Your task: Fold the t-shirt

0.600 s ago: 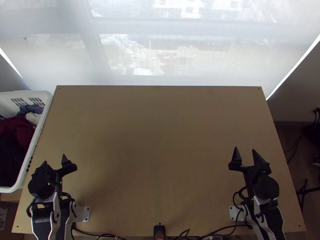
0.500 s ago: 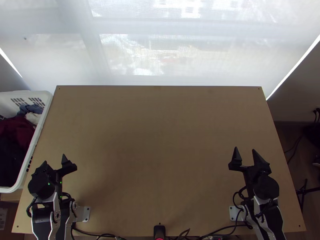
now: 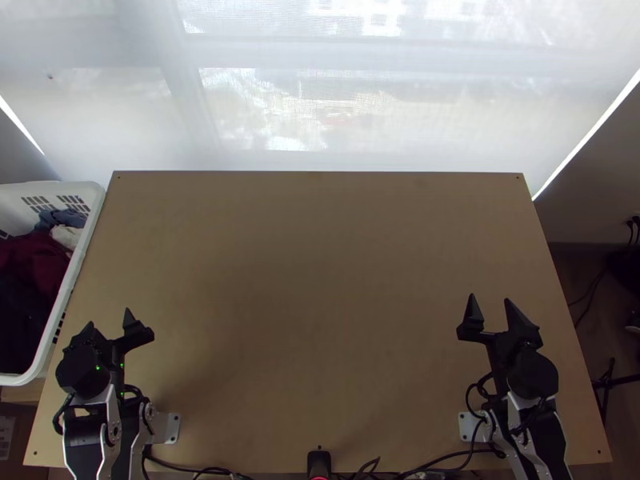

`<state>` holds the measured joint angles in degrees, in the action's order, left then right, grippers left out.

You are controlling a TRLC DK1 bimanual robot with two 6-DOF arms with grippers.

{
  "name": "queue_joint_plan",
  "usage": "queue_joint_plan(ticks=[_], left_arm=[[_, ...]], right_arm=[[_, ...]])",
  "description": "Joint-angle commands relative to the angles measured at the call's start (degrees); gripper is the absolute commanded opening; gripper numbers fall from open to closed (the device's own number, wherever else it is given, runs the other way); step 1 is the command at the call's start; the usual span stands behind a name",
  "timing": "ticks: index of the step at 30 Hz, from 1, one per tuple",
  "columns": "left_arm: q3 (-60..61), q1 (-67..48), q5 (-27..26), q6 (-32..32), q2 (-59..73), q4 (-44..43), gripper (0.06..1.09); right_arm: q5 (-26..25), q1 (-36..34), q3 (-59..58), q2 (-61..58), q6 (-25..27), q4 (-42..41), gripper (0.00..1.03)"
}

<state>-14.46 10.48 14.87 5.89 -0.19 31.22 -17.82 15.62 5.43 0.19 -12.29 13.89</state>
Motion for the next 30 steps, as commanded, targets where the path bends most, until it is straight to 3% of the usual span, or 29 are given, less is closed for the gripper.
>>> queue_joint_plan(ticks=[1,23,30], left_arm=[[0.0,0.0,0.0,0.1,0.0,0.0,1.03],[0.0,0.0,0.0,0.1,0.0,0.0,1.03],[0.0,0.0,0.0,0.0,0.0,0.0,1.03]], right_arm=[[0.0,-0.1,0.0,0.0,0.0,0.0,0.98],[-0.6,-1.4,-0.1,-0.2,1.7,-0.1,0.98],[-1.7,-1.4,-0.1,-0.1,-4.1,1.4,0.98]])
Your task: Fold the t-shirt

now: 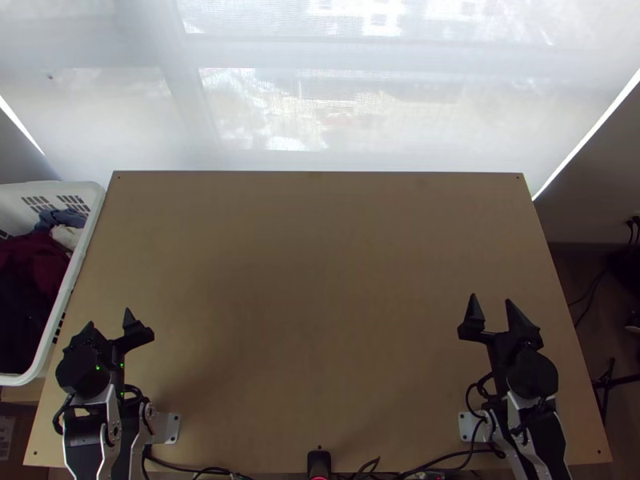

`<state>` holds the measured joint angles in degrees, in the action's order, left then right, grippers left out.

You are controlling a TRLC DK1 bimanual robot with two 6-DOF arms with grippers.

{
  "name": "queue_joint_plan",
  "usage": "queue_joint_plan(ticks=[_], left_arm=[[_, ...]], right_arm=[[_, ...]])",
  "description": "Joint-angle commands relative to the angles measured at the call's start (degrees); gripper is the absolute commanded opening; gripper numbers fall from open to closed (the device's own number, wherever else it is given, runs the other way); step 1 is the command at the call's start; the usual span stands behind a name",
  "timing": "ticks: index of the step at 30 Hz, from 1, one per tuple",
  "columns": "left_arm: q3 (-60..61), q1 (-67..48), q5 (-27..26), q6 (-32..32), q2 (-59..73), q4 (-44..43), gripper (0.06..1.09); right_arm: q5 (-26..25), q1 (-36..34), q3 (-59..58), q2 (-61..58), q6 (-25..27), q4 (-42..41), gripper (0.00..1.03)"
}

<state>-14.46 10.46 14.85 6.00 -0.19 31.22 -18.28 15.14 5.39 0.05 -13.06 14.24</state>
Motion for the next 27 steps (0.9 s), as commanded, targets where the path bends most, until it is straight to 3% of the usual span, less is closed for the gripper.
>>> queue_joint_plan(ticks=[1,3,10,16,19,22,27], left_arm=[[0.0,0.0,0.0,0.0,0.0,0.0,1.03],[0.0,0.0,0.0,-0.1,0.0,0.0,1.03],[0.0,0.0,0.0,-0.1,0.0,0.0,1.03],[0.0,0.0,0.0,-0.1,0.0,0.0,1.03],[0.0,0.0,0.0,-0.1,0.0,0.0,1.03],[0.0,0.0,0.0,0.0,0.0,0.0,1.03],[0.0,0.0,0.0,0.0,0.0,0.0,1.03]], right_arm=[[-1.5,-0.9,0.0,0.0,-2.6,0.9,0.98],[-1.4,-1.0,0.2,0.1,-1.5,-0.2,0.98],[1.2,-3.4,2.2,0.0,4.2,-15.8,0.97],[-0.3,-2.7,7.4,-6.5,8.3,-16.0,0.96],[-1.0,-3.1,13.2,-15.3,8.8,-12.4,0.97],[-0.5,-3.4,20.8,-24.9,2.8,-2.6,0.98],[-0.5,-2.0,35.7,-39.1,-2.2,7.6,0.98]])
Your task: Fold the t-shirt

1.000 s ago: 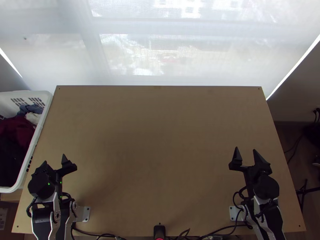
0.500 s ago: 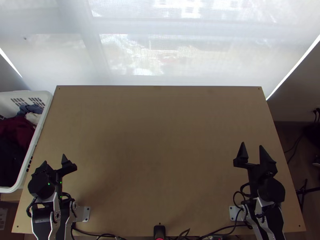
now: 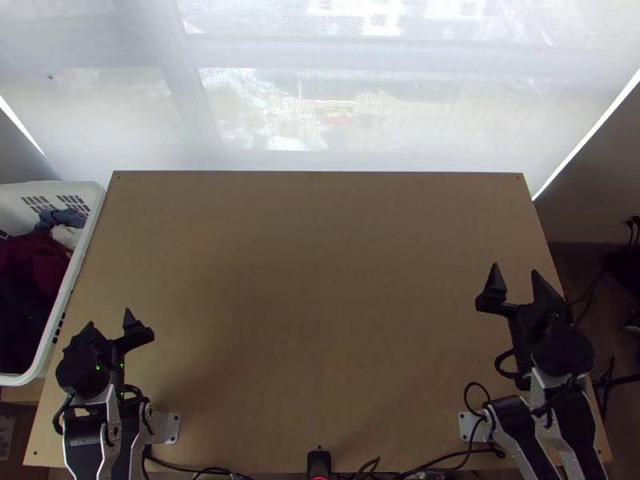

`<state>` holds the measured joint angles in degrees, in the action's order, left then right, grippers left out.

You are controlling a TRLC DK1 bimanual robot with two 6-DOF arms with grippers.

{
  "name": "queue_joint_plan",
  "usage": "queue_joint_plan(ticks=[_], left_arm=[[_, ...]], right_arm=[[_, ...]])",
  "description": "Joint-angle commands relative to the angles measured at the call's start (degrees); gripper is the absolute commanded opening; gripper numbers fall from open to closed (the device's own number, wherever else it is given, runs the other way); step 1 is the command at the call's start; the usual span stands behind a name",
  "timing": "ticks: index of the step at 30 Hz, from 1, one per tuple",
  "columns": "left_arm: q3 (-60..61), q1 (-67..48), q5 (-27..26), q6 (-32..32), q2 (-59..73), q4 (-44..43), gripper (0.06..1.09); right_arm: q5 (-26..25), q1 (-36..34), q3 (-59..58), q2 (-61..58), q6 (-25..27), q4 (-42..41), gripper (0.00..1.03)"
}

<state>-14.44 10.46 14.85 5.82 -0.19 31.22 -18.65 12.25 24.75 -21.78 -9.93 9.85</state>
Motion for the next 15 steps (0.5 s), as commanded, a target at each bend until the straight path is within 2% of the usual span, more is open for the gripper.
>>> queue_joint_plan(ticks=[1,5,10,15], left_arm=[[-0.1,0.0,0.0,0.1,0.0,0.0,1.03],[0.0,0.0,0.0,0.2,0.0,0.0,1.03],[0.0,0.0,0.0,0.2,0.0,0.0,1.03],[0.0,0.0,0.0,0.2,0.0,0.0,1.03]], right_arm=[[-0.2,1.8,19.5,-20.4,-5.5,15.0,0.98],[-0.1,3.7,28.0,-29.9,-4.7,22.4,0.98],[-0.3,9.6,31.4,-33.4,-4.7,22.8,0.98],[-0.3,10.6,34.9,-38.2,-4.9,24.5,0.98]])
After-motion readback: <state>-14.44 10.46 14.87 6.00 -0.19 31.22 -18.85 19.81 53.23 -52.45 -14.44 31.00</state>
